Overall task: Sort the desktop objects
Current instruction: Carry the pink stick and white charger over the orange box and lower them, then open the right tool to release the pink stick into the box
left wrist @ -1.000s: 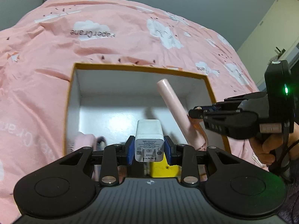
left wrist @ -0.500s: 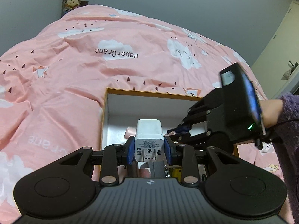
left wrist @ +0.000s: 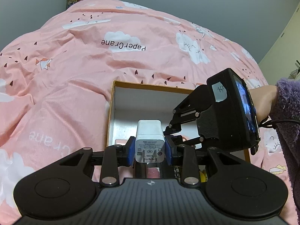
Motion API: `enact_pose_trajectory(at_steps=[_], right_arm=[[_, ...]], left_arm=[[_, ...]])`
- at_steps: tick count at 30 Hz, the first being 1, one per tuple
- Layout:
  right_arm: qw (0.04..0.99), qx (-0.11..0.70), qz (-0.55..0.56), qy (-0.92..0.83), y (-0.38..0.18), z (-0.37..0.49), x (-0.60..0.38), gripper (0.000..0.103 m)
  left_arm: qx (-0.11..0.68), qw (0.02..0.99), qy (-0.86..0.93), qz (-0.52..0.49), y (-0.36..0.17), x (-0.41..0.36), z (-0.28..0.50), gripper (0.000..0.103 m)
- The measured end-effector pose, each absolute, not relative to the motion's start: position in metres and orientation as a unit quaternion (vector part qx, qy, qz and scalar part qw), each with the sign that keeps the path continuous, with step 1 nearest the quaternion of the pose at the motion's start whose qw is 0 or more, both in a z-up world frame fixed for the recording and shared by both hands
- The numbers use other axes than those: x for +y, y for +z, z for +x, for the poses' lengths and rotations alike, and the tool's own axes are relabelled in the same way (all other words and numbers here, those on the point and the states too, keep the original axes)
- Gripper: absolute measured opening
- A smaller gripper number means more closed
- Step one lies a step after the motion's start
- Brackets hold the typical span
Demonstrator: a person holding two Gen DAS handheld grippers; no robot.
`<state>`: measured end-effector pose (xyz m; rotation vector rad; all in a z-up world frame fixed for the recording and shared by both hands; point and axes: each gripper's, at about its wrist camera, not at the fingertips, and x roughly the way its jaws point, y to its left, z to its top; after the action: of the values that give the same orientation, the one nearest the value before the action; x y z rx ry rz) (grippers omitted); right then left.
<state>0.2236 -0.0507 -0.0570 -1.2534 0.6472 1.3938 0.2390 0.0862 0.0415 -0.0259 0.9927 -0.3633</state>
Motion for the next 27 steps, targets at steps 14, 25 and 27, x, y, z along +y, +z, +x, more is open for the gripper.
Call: enact_pose_trajectory(at_steps=[14,25,27], right_arm=[[0.516,0.271,-0.527,0.619,-0.057,0.211,-0.057,0.017],[0.514,0.302,-0.541,0.593,-0.049,0.213,-0.071,0.019],[0.518,0.315,-0.533,0.591,-0.043,0.218,-0.076,0.019]], left_arm=[[0.488,0.856,-0.170,0.003,0.032,0.081,0.243,0.037],[0.487,0.856,-0.172,0.004,0.033,0.082,0.242,0.037],[0.485,0.858,-0.170,0.004,0.034,0.083,0.242,0.037]])
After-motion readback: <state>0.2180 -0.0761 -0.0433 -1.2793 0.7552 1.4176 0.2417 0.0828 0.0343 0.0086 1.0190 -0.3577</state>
